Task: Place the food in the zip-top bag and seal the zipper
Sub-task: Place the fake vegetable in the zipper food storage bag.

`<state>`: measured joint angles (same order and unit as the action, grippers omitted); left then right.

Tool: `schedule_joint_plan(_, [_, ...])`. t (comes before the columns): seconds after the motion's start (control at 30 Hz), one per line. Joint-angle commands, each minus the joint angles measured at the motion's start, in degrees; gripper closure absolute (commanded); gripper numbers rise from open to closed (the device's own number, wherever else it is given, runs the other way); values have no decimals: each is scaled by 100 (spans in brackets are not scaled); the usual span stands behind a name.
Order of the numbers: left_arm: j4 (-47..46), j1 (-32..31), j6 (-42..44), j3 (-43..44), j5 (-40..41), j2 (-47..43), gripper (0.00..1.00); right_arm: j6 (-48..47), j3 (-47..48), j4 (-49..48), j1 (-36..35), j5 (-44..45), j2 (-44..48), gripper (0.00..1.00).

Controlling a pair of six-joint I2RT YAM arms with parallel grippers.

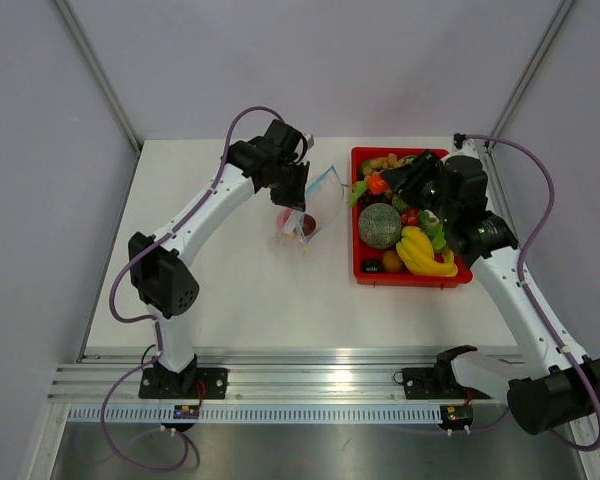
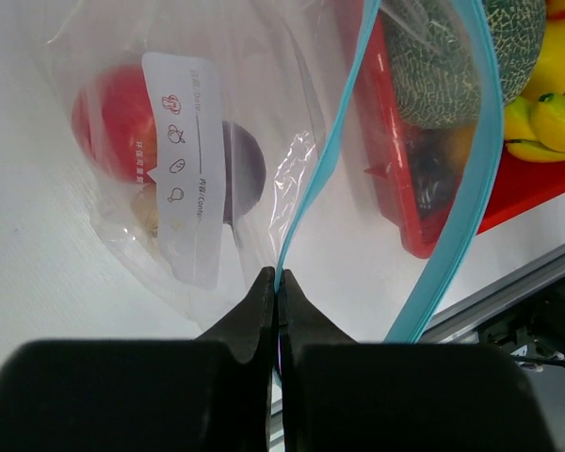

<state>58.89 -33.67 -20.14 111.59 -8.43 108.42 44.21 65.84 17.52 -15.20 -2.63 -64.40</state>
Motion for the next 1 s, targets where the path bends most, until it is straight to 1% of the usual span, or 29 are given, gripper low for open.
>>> schedule_joint_plan(0.0, [-291,36,-130,-41,-106,-479,100,-658,472,638,-526,456,-28,87])
schedule_joint_plan(0.03, [-291,36,-157,-41,-124,-480,100,-711,673,700,-858,526,-211,87])
schedule_joint_plan(0.13, [-282,36,-201,-76,-168,-524,100,-940,1061,937,-1326,921,-687,87])
schedule_joint_plan(0.17, [-273,36,-201,-67,-177,-532,100,-1010,1140,981,-1597,1062,-792,87])
schedule_joint_plan(0.27, [-247,36,-201,-120,-177,-611,100,-1054,1308,903,-1959,1238,-1127,87])
schedule_joint_plan(0.53, [-212,36,-175,-225,-247,-717,100,-1133,1721,1034,-2303,1616,-1935,86])
schedule_joint_plan(0.6, [-220,36,-174,-225,-273,-726,100,-1221,1861,1156,-2391,1714,-2076,84])
schedule_joint_plan(0.63, [-229,36,-174,-234,-274,-726,100,-1247,1905,1192,-2478,1687,-2190,73])
schedule_joint_plan(0.67, [-238,36,-174,-234,-300,-735,100,-1300,1949,1253,-2522,1661,-2234,59])
schedule_joint_plan(0.7, [-238,36,-183,-234,-300,-726,100,-1335,2028,1289,-2549,1652,-2304,47])
schedule_joint_plan(0.73, [-238,36,-174,-226,-317,-726,100,-1353,2072,1341,-2610,1652,-2305,38])
schedule_joint_plan(0.77, [-238,36,-174,-234,-318,-717,100,-1379,2099,1429,-2628,1704,-2305,25])
schedule_joint_plan(0.8, [-238,36,-166,-226,-326,-717,100,-1371,2125,1456,-2646,1731,-2253,19])
schedule_joint_plan(0.83, [-247,36,-166,-217,-326,-708,100,-1388,2126,1491,-2646,1783,-2200,17])
schedule_joint_plan(0.93, [-247,36,-157,-217,-335,-700,100,-1458,2099,1570,-2637,2134,-1910,15])
schedule_joint_plan(0.97, [-255,36,-148,-225,-335,-691,100,-1476,2082,1614,-2628,2370,-1822,16])
